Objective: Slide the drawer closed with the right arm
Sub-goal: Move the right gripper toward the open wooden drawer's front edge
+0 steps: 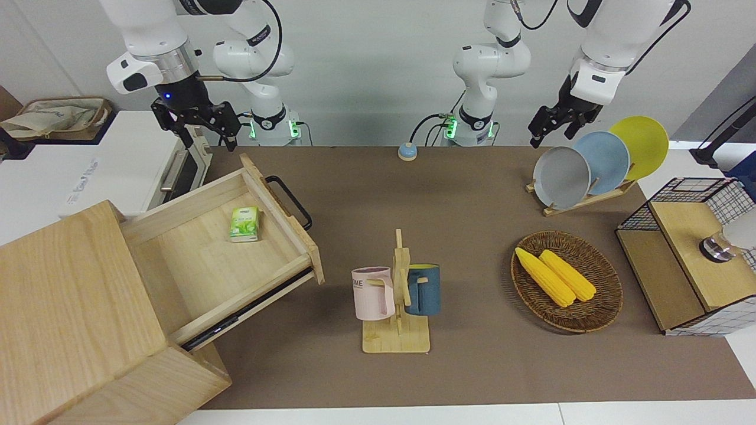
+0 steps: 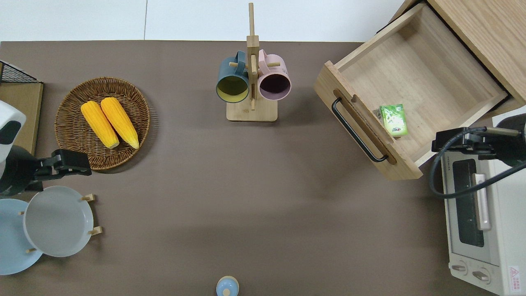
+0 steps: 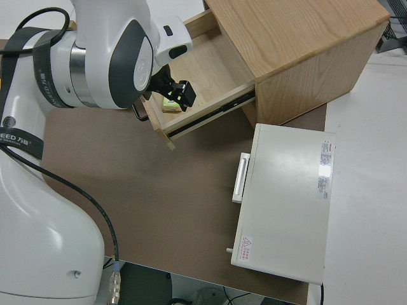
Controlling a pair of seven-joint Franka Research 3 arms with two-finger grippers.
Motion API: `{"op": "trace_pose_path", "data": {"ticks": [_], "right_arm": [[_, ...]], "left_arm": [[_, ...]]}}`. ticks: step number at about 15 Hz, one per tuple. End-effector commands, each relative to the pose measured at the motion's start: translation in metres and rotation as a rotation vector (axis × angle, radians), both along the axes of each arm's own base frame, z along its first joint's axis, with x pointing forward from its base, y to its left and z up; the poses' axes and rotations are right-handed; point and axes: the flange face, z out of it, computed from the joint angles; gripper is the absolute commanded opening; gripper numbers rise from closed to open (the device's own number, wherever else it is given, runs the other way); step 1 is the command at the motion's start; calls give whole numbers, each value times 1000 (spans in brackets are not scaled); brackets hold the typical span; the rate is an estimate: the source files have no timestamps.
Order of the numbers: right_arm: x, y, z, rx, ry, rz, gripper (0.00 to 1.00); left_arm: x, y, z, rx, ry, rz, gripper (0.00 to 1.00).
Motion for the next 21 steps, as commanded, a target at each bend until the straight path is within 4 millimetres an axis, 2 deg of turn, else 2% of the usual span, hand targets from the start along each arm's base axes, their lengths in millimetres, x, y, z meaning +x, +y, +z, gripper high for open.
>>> {"op": "trace_pose_path", "data": {"ticks": [1,2,4,6,9,12,18,21], "right_arm": [[3,-5,3,-13,-3,5,973],[3,-5,3,-13,-3,3,960],[3,-5,2,-13,-1,-4,819],[3,-5,2,-12,0,-27,629],[3,-6,2,-12,0,-35,260],[3,-6,2,-10,2,-35,7],[2,-3,2,10,10,-107,0],[0,14,3,10,25,-161,0]], "left_arm": [[-4,2,4,-1,5,-8,993],[-4,2,4,-1,5,-6,993],[-4,2,5,-1,3,-5,993],[-4,2,5,-1,3,-8,993],[-4,2,5,-1,3,-6,993],[-4,2,4,-1,5,-6,993],[-4,2,4,-1,5,-6,993],[-4,2,5,-1,3,-5,993]]}}
